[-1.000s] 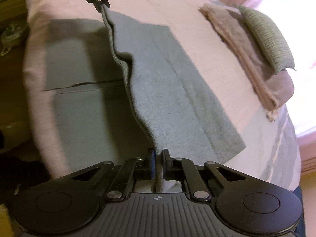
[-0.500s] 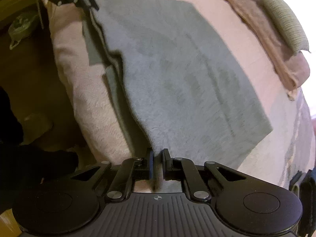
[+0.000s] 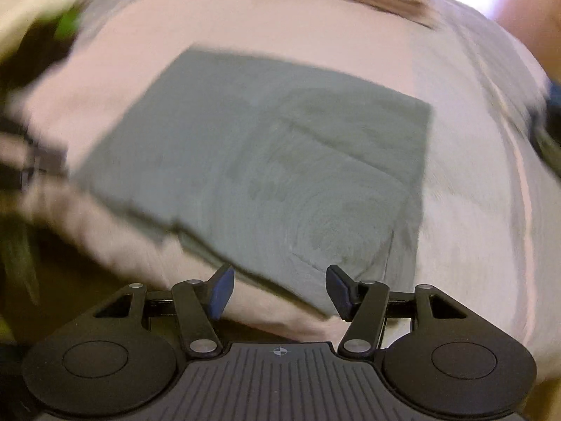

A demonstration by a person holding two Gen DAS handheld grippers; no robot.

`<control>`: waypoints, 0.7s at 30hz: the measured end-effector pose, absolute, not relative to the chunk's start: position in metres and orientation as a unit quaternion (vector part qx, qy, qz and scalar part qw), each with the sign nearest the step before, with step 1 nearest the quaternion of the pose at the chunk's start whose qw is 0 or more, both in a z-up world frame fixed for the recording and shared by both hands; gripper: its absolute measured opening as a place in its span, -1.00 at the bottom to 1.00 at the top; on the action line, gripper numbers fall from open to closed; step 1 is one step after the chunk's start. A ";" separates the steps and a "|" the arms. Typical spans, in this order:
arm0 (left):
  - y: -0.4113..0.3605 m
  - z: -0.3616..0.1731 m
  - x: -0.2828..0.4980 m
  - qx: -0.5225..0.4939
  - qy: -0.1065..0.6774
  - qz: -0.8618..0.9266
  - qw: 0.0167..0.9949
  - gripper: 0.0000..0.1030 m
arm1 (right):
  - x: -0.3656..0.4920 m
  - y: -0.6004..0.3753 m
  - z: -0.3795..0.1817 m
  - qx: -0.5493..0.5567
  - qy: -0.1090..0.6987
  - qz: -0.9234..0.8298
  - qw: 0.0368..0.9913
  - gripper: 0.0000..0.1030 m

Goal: Fold clothes
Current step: 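Grasp the folded skirt's side edge with the left gripper while the right gripper grasps it too, then release the grey skirt with both grippers and smooth it flat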

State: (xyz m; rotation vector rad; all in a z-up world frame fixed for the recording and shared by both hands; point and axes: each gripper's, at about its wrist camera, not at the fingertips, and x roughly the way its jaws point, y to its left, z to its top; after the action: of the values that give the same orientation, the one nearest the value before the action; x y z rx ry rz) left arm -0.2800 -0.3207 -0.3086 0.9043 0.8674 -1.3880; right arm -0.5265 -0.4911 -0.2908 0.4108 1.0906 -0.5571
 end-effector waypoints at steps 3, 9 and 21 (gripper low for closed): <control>-0.320 -0.291 -0.271 0.348 0.397 -0.587 0.614 -0.56 | -0.535 -0.492 -0.266 0.254 0.462 -0.310 0.792 0.08; -0.318 -0.254 -0.254 0.295 0.409 -0.599 0.622 -0.38 | -0.554 -0.482 -0.225 0.335 0.413 -0.368 0.763 0.13; -0.317 -0.222 -0.260 0.285 0.405 -0.608 0.621 0.30 | -0.559 -0.462 -0.213 0.408 0.403 -0.384 0.724 0.26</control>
State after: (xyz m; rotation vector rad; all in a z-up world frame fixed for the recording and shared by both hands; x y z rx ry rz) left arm -0.2604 -0.3173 -0.2224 0.6540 0.9308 -1.3963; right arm -0.5590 -0.4617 -0.2127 0.8996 0.8894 -0.8468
